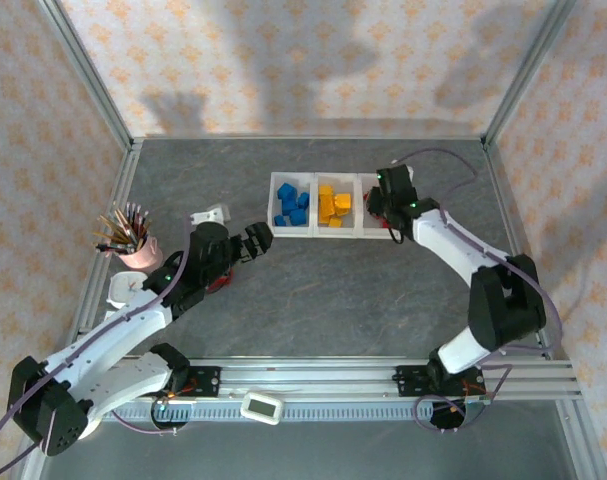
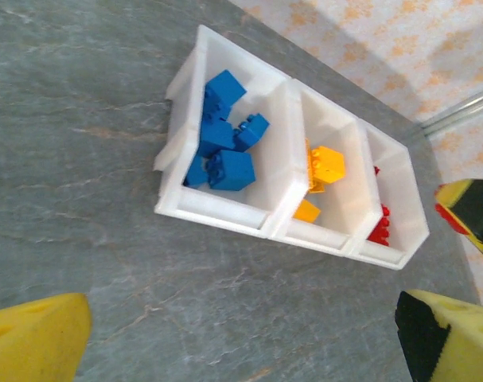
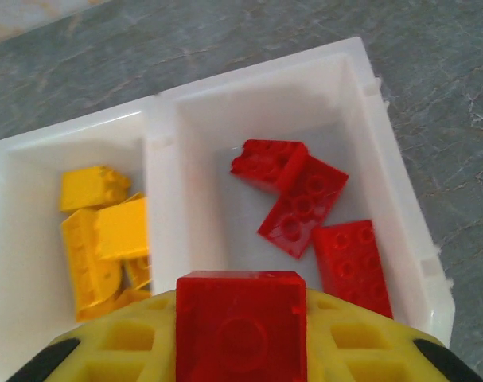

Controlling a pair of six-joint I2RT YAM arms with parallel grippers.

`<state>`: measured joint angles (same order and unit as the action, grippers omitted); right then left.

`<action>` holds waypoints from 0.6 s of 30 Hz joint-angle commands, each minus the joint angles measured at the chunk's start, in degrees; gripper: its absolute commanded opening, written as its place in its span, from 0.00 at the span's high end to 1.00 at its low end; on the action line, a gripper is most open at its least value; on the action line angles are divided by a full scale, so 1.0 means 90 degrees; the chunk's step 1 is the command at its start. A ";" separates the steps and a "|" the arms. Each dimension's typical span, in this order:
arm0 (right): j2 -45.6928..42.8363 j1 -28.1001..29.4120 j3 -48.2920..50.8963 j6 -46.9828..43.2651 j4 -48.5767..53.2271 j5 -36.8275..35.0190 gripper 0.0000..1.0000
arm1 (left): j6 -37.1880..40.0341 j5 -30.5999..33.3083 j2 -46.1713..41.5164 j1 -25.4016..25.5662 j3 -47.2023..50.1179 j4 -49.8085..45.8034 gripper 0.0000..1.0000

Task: Sort the legos into containers by color
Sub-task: Place the lego in the container.

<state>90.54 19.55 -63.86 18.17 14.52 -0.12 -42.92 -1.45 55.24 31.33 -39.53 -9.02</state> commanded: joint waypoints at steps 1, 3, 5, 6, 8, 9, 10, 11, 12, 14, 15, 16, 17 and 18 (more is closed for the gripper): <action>0.0543 -0.0220 -0.0456 -0.0114 -0.0077 -0.0168 0.69 | 0.0244 -0.0241 0.0209 -0.0063 -0.0298 0.0357 0.01; 0.0850 -0.0335 -0.0653 -0.0172 -0.0114 -0.0207 0.68 | 0.0276 -0.0239 0.0315 -0.0063 -0.0343 0.0362 0.01; 0.1073 -0.0408 -0.0818 -0.0227 -0.0168 -0.0185 0.64 | 0.0294 -0.0237 0.0384 -0.0063 -0.0354 0.0387 0.01; 0.1186 -0.0429 -0.0942 -0.0229 -0.0114 -0.0227 0.59 | 0.0301 -0.0231 0.0420 -0.0068 -0.0372 0.0396 0.01; 0.1296 -0.0426 -0.1103 -0.0284 -0.0047 -0.0221 0.54 | 0.0310 -0.0229 0.0468 -0.0064 -0.0394 0.0382 0.01; 0.1290 -0.0429 -0.1132 -0.0301 -0.0052 -0.0170 0.53 | 0.0322 -0.0229 0.0495 -0.0068 -0.0417 0.0359 0.01; 0.1241 -0.0424 -0.1128 -0.0303 -0.0052 -0.0133 0.52 | 0.0325 -0.0224 0.0507 -0.0071 -0.0442 0.0334 0.01; 0.1168 -0.0427 -0.1114 -0.0305 -0.0079 -0.0053 0.51 | 0.0340 -0.0219 0.0512 -0.0064 -0.0459 0.0311 0.01; 0.1074 -0.0424 -0.1065 -0.0320 -0.0099 0.0046 0.51 | 0.0342 -0.0202 0.0521 -0.0070 -0.0461 0.0301 0.01; 0.0901 -0.0406 -0.0955 -0.0340 -0.0126 0.0176 0.50 | 0.0335 -0.0154 0.0512 -0.0067 -0.0444 0.0302 0.01; 0.0794 -0.0384 -0.0888 -0.0342 -0.0107 0.0186 0.50 | 0.0328 -0.0132 0.0504 -0.0073 -0.0433 0.0308 0.01; 0.0711 -0.0354 -0.0804 -0.0342 -0.0101 0.0196 0.49 | 0.0318 -0.0115 0.0491 -0.0068 -0.0418 0.0300 0.01; 0.0598 -0.0330 -0.0712 -0.0336 -0.0097 0.0230 0.49 | 0.0306 -0.0103 0.0485 -0.0067 -0.0409 0.0298 0.01; 0.0490 -0.0293 -0.0612 -0.0332 -0.0093 0.0304 0.48 | 0.0295 -0.0103 0.0476 -0.0070 -0.0404 0.0300 0.01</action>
<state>99.48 15.99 -71.16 15.84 13.65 1.69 -41.43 -2.79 59.77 31.33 -41.95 -7.40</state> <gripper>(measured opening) 0.515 0.991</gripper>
